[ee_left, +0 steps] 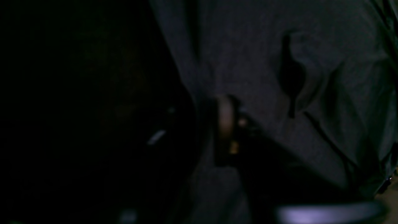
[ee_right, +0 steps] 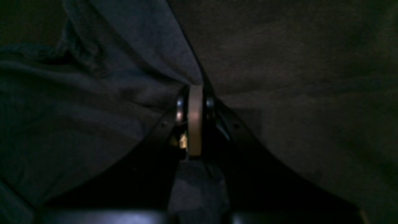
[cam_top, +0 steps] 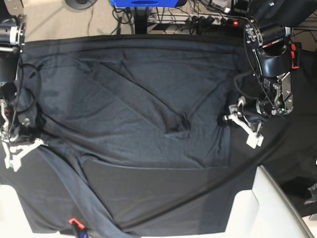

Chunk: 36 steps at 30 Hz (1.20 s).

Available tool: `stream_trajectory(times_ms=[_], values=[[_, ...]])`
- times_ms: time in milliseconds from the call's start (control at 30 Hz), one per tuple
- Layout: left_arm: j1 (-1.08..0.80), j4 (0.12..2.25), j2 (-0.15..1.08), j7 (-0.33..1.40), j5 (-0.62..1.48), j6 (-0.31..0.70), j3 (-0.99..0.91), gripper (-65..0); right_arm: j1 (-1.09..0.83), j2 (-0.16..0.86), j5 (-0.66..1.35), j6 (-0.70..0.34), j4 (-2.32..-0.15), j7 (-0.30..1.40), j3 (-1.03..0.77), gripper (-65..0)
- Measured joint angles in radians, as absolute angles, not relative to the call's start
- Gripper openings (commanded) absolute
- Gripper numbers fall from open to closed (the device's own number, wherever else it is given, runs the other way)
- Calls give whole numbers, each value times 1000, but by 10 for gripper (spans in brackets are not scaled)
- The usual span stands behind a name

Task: Fold the T-shirt properly

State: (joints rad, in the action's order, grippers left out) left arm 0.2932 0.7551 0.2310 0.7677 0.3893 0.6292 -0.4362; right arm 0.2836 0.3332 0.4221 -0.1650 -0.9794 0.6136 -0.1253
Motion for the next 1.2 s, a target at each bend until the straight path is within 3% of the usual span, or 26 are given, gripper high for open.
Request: stream_trajectory(times_ms=[67, 100, 367, 633, 1067, 1200], values=[[290, 755, 234, 771, 388, 628, -439, -645, 284, 332, 422, -165, -979, 613, -125, -648], [290, 754, 236, 773, 389, 628, -439, -650, 281, 333, 422, -165, -979, 613, -125, -648], [282, 762, 270, 791, 381, 629, -437, -650, 269, 332, 422, -165, -979, 613, -125, -648], [108, 981, 275, 793, 378, 628, -429, -650, 268, 332, 426, -168, -979, 613, -121, -648], [0, 1129, 274, 804, 369, 628, -428, -647, 265, 329, 426, -168, -979, 613, -121, -648], [4, 1146, 280, 848, 363, 625, -436, -383, 259, 329, 425, -165, -979, 613, -121, -648]])
